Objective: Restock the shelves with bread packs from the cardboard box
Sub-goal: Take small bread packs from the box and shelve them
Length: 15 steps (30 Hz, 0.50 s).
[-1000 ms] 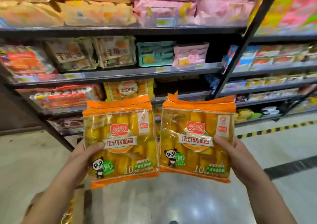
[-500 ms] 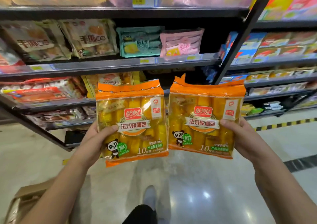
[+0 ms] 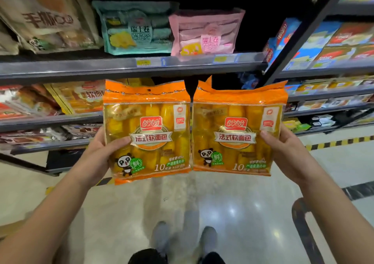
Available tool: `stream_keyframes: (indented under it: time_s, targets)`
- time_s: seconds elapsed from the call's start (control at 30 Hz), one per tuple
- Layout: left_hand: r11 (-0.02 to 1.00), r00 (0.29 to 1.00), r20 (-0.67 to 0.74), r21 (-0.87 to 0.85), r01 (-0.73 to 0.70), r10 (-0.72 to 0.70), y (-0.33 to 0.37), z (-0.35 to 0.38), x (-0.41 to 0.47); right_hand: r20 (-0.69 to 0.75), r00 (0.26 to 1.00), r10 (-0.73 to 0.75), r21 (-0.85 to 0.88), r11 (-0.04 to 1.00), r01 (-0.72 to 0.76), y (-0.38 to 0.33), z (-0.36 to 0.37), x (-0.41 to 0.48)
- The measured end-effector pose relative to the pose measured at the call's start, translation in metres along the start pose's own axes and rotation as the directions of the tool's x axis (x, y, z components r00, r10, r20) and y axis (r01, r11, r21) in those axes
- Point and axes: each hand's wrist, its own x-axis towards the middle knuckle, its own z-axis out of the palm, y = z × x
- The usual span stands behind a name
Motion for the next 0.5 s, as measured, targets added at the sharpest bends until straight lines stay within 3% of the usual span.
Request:
stream_keyframes:
  time_s: [0.27,0.5]
  targets:
    - [1.0,0.987,-0.162,0.007,0.009,-0.008,-0.059,0.037,0.069,0.069,0.998,-0.011,-0.019,1.0,0.012,0.052,-0.04,0.126]
    - [0.996,0.964,-0.253,-0.025,-0.088,0.079,-0.126,0.059,0.152,0.134,0.987,-0.083,-0.012,0.996,0.086,0.088,-0.065,0.236]
